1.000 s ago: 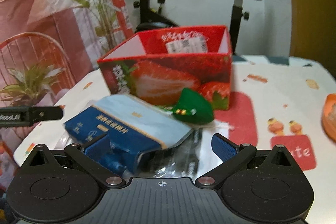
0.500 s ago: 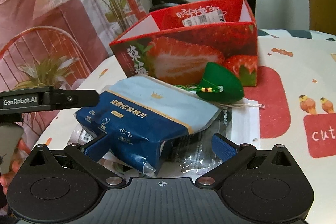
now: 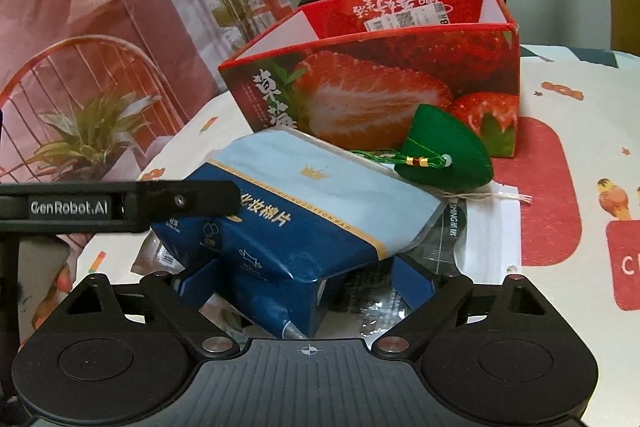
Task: Organize soft objects
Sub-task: 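Move the left tool to the blue cotton-pad bag and close on it, then lift the blue cotton-pad bag with the left tool toward the red box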
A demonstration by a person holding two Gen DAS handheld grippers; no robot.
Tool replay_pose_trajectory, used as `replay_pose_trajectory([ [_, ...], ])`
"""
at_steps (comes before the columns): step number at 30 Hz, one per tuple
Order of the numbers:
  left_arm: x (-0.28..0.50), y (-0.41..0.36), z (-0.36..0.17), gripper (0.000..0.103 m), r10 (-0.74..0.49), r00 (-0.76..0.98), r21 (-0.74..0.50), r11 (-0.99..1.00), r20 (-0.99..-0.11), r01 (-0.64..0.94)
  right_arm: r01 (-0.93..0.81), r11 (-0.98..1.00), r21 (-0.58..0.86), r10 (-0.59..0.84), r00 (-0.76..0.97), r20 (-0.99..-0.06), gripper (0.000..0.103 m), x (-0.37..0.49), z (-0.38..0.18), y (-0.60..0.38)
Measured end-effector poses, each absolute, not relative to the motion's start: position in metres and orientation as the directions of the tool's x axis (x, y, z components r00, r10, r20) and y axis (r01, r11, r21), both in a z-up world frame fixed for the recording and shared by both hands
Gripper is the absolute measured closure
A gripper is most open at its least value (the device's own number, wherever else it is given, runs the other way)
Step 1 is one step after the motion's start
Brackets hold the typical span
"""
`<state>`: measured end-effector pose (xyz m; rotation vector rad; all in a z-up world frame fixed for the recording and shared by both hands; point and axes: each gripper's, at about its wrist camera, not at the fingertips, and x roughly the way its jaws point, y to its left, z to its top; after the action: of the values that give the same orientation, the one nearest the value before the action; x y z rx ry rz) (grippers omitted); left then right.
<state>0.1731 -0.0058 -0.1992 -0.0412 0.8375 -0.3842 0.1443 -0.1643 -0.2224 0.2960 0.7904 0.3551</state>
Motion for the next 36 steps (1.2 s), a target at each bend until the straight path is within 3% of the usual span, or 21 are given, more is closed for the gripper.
replay_pose_trajectory([
  [4, 0.172, -0.007, -0.201, 0.022, -0.389, 0.584, -0.22, 0.914, -0.713, 0.341, -0.208, 0.896, 0.392, 0.427, 0.64, -0.639, 0.015, 0.146, -0.223, -0.163],
  [11, 0.173, 0.004, -0.206, 0.022, -0.431, 0.574, -0.311, 0.902, -0.696, 0.299, -0.269, 0.887, 0.376, 0.457, 0.625, -0.633, 0.032, 0.145, -0.22, -0.155],
  [18, 0.168, 0.004, -0.205, 0.015, -0.416, 0.581, -0.296, 0.909, -0.7, 0.294, -0.286, 0.895, 0.342, 0.445, 0.63, -0.637, 0.036, 0.143, -0.218, -0.152],
  [22, 0.168, 0.006, -0.204, 0.0, -0.39, 0.59, -0.279, 0.92, -0.707, 0.274, -0.284, 0.896, 0.342, 0.443, 0.633, -0.635, 0.036, 0.143, -0.217, -0.152],
  [27, 0.17, -0.001, -0.198, 0.0, -0.331, 0.588, -0.209, 0.941, -0.738, 0.267, -0.28, 0.898, 0.339, 0.438, 0.644, -0.627, 0.037, 0.144, -0.216, -0.154],
  [36, 0.176, 0.003, -0.204, 0.003, -0.352, 0.528, -0.23, 0.931, -0.773, 0.285, -0.279, 0.903, 0.326, 0.427, 0.655, -0.624, 0.039, 0.144, -0.214, -0.157],
])
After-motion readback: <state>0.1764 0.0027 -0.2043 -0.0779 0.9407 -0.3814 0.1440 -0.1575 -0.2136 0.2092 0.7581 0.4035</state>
